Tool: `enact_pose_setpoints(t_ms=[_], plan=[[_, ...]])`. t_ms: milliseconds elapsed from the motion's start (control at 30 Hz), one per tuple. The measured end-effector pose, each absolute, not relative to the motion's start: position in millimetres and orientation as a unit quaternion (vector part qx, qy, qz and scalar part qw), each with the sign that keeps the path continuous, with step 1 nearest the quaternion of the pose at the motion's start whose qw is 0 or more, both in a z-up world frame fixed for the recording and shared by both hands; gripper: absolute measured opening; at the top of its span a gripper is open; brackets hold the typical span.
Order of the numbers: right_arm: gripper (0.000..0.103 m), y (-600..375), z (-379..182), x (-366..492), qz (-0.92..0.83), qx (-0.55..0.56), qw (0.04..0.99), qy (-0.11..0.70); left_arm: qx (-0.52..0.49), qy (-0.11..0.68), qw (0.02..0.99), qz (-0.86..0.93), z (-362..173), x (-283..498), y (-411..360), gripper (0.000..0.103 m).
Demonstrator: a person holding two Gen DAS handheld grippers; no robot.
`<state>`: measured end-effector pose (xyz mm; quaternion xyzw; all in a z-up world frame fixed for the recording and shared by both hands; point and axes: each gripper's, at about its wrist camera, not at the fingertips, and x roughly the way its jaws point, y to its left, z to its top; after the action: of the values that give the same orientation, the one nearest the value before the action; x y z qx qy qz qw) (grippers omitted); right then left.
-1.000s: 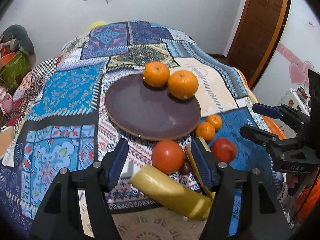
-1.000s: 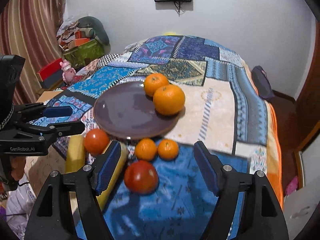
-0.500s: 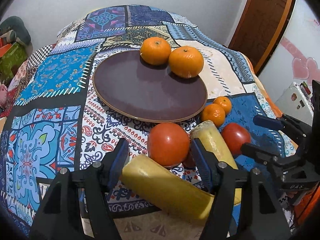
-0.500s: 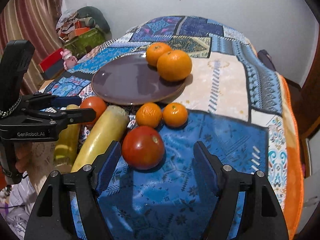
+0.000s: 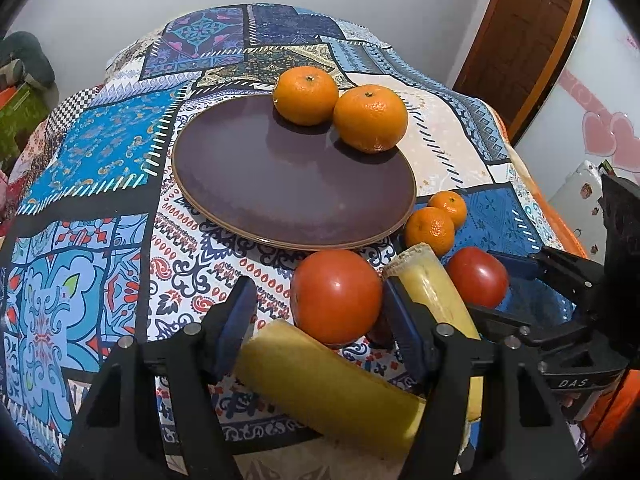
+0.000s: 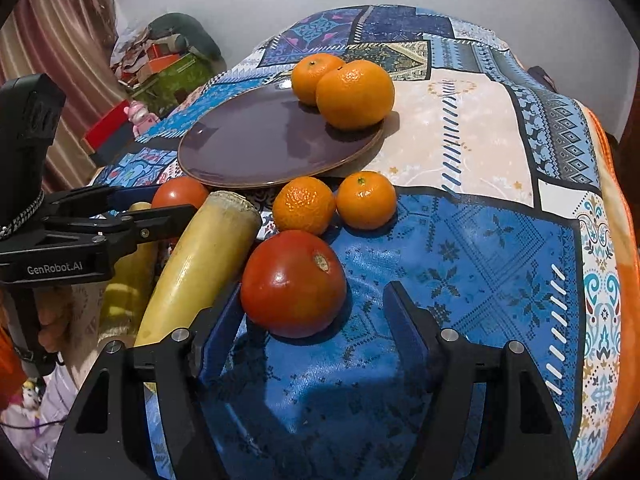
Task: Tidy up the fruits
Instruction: 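Grasp a red tomato with the left gripper while the right grasps another tomato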
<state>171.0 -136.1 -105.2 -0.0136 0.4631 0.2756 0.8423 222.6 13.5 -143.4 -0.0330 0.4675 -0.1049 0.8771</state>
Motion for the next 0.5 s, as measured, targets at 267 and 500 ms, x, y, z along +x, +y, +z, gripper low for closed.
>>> enact_pose_setpoints(t_ms=[267,500], plan=[[0.047,-131.4,-104.5,171.4,0.293,-0.009,0.836,0.464,-0.037,0.466,0.877,-0.109,-142.6,221.0,14.7,0.062],[0.047,-133.2,-104.9,172.3,0.294,-0.004,0.835,0.465,-0.034,0.469,0.875,-0.114,-140.5,218.9,13.6,0.058]])
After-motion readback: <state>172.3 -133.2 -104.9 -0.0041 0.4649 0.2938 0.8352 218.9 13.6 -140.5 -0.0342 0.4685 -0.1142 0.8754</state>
